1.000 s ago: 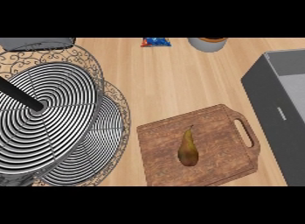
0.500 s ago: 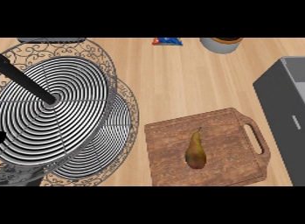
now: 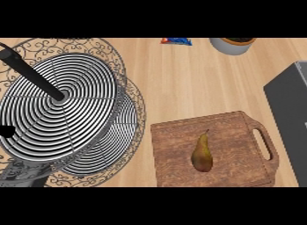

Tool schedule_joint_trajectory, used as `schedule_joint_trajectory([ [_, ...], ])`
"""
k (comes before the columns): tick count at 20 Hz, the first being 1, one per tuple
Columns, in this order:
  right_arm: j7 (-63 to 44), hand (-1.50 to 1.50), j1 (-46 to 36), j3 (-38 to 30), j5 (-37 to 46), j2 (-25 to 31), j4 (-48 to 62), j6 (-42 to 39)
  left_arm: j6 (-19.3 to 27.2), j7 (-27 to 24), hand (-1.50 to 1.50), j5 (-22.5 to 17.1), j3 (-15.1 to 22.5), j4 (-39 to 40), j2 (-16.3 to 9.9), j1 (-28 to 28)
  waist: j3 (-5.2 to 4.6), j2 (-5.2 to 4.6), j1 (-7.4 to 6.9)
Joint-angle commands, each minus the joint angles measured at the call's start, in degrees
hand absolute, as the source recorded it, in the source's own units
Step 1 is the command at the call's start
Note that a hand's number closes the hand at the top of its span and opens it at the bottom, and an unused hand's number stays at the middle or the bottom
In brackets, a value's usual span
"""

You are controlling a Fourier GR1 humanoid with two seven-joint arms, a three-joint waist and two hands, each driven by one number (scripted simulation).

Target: Pick the lemon from the cutting board and place it in the cardboard box

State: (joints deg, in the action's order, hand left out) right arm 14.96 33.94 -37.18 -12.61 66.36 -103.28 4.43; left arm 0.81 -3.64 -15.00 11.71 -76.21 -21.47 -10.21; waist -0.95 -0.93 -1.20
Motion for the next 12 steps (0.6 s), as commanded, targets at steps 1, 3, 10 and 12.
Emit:
schedule_joint_trajectory([
  [1, -0.9, 1.50, -3.0, 4.3, 4.3, 1.8, 3.0, 2.3, 1.3, 2.9, 0.00, 5.6, 6.2, -7.2, 1.4, -5.3, 1.16, 0.58, -0.63],
  [3, -2.4, 1.50, -6.1, 7.4, 5.6, 3.1, 3.7, 4.1, 1.2, 2.0, 0.00, 6.3, 7.1, -6.1, 2.1, -4.8, 1.14, 0.34, -1.42],
  [10, -1.3, 1.50, -11.6, 20.0, 9.0, -1.1, 12.2, 5.9, -0.2, 2.0, 0.00, 5.5, 6.3, -3.7, 2.0, -8.4, 1.35, -0.14, -2.41],
  [12, -2.8, -1.50, -13.3, 20.8, 5.3, -1.8, 16.2, 2.1, -1.1, 0.0, 0.00, 5.8, 6.1, -2.3, 1.4, -7.7, 1.30, -0.07, -2.07],
])
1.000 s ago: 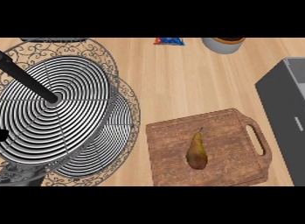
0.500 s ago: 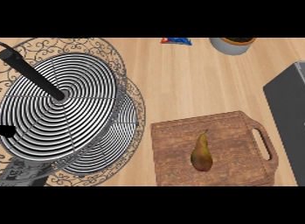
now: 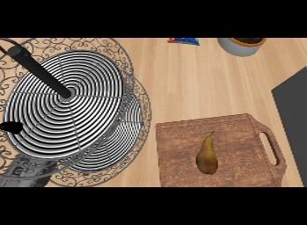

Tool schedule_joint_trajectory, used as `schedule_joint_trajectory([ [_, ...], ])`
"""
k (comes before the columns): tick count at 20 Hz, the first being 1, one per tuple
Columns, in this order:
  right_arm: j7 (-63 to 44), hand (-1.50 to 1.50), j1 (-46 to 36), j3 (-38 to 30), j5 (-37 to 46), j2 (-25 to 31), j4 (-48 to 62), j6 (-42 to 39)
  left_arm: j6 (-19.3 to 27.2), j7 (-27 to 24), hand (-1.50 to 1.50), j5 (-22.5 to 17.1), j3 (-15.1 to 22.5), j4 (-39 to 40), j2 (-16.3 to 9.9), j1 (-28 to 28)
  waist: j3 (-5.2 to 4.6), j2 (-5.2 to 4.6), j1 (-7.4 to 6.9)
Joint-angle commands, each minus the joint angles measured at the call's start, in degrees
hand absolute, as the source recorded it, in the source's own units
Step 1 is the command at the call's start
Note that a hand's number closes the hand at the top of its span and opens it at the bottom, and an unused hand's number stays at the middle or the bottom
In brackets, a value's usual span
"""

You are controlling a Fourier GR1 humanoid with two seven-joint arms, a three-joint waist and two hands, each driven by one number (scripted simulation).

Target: Pick the lemon from the cutting board and place it in the cardboard box

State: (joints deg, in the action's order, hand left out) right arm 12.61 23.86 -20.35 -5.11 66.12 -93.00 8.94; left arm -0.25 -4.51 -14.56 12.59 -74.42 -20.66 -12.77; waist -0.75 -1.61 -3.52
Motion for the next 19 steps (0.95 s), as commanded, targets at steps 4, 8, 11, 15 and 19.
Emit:
schedule_joint_trajectory([
  [4, -0.8, -1.50, -9.7, 11.3, -1.4, -5.0, 9.5, -3.6, -0.7, 1.0, 0.00, 5.1, 5.1, -3.2, 0.9, -7.1, 1.13, 0.48, -0.41],
  [8, 2.7, -1.50, -15.8, 11.3, -4.3, -7.9, 13.7, -6.5, 1.9, -0.3, 0.00, 6.4, 6.7, -2.6, 3.8, -4.5, 1.04, 1.05, 0.93],
  [11, 4.8, -1.50, -19.4, 9.3, -8.8, -13.0, 17.2, -6.2, 0.8, 1.8, 0.00, 5.2, 6.1, -4.3, 2.1, -4.4, 1.22, 1.40, 1.01],
  [15, 6.5, -1.50, -24.2, 2.4, -18.6, -14.2, 23.0, -11.4, 0.8, -0.5, 0.00, 4.6, 4.0, -2.1, 1.3, -4.4, 1.12, 1.56, 2.87],
  [19, 5.4, -1.50, -28.1, -1.2, -24.8, -14.1, 30.3, -17.3, 1.1, 0.4, 0.00, 4.4, 4.4, -3.6, 1.4, -3.7, 1.09, 1.53, 2.59],
])
